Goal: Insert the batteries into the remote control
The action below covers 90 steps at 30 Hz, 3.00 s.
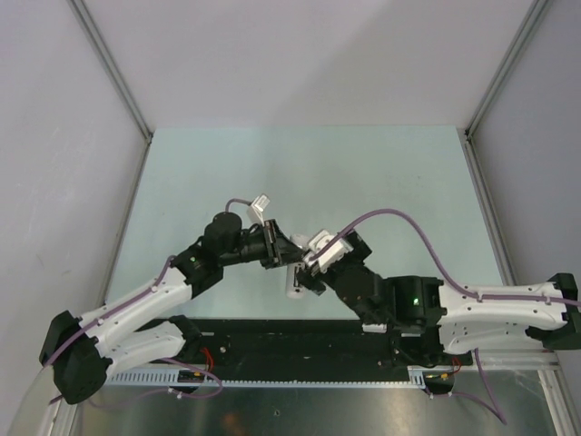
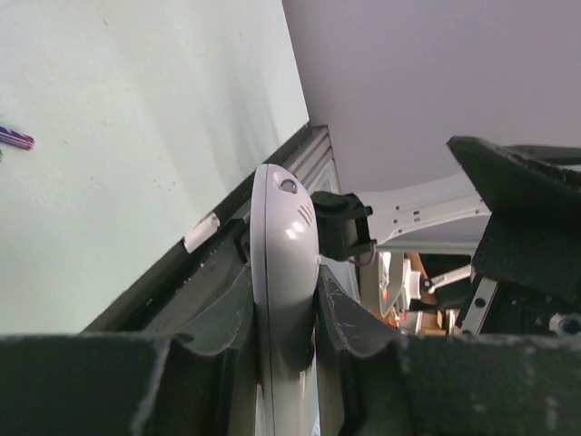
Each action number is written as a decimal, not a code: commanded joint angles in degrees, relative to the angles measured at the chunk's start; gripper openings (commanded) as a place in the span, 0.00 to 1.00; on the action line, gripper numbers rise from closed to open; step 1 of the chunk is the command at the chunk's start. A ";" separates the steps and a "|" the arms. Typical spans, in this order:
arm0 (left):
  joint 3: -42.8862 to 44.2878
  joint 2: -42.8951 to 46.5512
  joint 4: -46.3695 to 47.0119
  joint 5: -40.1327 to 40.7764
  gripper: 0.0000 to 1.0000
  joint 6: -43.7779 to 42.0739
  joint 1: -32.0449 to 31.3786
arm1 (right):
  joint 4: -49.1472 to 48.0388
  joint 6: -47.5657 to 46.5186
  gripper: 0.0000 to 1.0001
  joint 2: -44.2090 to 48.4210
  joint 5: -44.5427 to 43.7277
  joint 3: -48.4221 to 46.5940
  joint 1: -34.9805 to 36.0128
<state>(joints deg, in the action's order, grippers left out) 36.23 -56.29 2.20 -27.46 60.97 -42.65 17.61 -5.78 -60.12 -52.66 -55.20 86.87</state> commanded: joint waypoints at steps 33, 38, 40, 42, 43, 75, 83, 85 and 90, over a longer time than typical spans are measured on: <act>-9.24 12.61 1.41 7.69 0.00 -3.93 3.54 | 39.69 67.09 0.94 4.75 29.81 11.78 -26.43; -10.04 13.84 1.67 8.56 0.00 -4.19 3.45 | 42.25 76.43 0.91 4.13 30.25 15.81 -20.34; -10.39 14.37 1.76 8.39 0.00 -4.28 3.45 | 41.38 80.56 0.89 4.13 30.95 17.49 -18.50; -10.65 14.63 1.76 8.13 0.00 -4.46 3.45 | 40.84 82.85 0.87 4.04 30.96 19.68 -17.27; -10.83 14.72 1.76 8.13 0.00 -4.63 3.37 | 40.49 84.86 0.86 3.78 30.78 20.30 -16.48; -11.71 12.17 2.55 9.62 0.00 -5.86 3.02 | 25.73 79.35 0.92 -8.44 39.21 28.92 -16.30; -11.27 11.03 2.55 9.71 0.00 -6.04 2.58 | 26.60 81.19 0.77 -4.66 38.87 29.71 -14.98; -11.27 11.03 2.55 9.53 0.00 -5.95 2.58 | 26.87 82.24 0.70 -4.31 38.52 29.71 -14.28; -11.79 11.91 2.55 9.45 0.00 -5.86 2.40 | 26.95 84.53 0.62 -3.52 38.16 29.19 -12.61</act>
<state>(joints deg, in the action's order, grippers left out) 24.32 -45.43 2.04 -18.17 55.44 -39.86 45.21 73.93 -64.31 -17.56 -26.37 72.36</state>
